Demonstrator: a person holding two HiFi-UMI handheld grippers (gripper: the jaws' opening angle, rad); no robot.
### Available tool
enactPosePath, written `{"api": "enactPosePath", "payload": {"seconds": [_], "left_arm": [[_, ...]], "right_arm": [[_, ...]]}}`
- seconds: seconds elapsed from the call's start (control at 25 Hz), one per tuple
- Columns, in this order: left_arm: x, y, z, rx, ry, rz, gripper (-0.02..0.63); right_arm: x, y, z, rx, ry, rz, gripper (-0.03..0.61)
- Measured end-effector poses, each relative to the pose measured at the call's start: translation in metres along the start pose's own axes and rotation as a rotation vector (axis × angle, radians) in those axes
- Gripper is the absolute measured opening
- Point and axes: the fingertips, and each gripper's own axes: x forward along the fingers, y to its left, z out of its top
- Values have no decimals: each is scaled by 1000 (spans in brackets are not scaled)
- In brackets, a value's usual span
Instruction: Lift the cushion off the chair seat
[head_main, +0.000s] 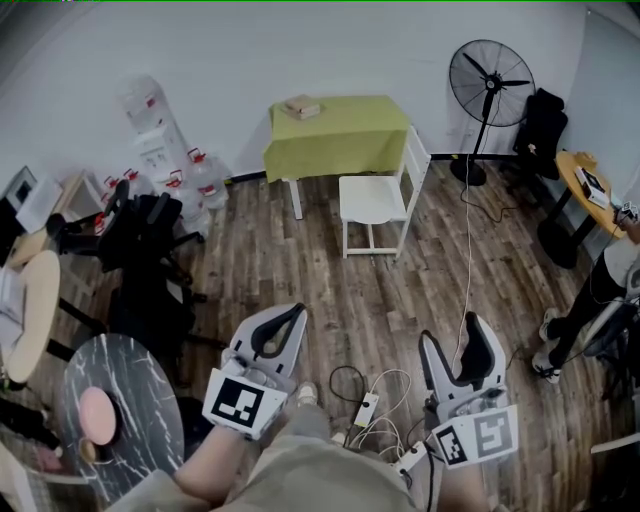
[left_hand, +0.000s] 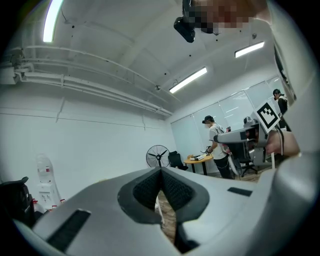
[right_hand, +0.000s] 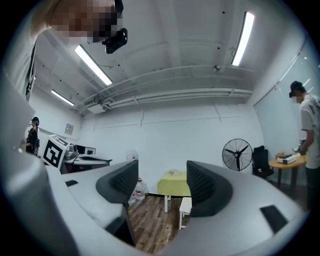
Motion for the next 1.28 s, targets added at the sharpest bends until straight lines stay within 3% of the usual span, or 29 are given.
{"api": "enactPosePath", "payload": {"seconds": [0.32, 0.72, 1.28], "left_arm": [[20, 4, -14, -11, -1, -4, 14], [88, 37, -31, -27, 10, -42, 14], [236, 170, -71, -47, 60, -117, 14]], "right_arm": [[12, -14, -16, -6, 29, -6, 301], [79, -43, -34, -8, 67, -16, 301], [273, -90, -77, 33, 159, -58, 301]]}}
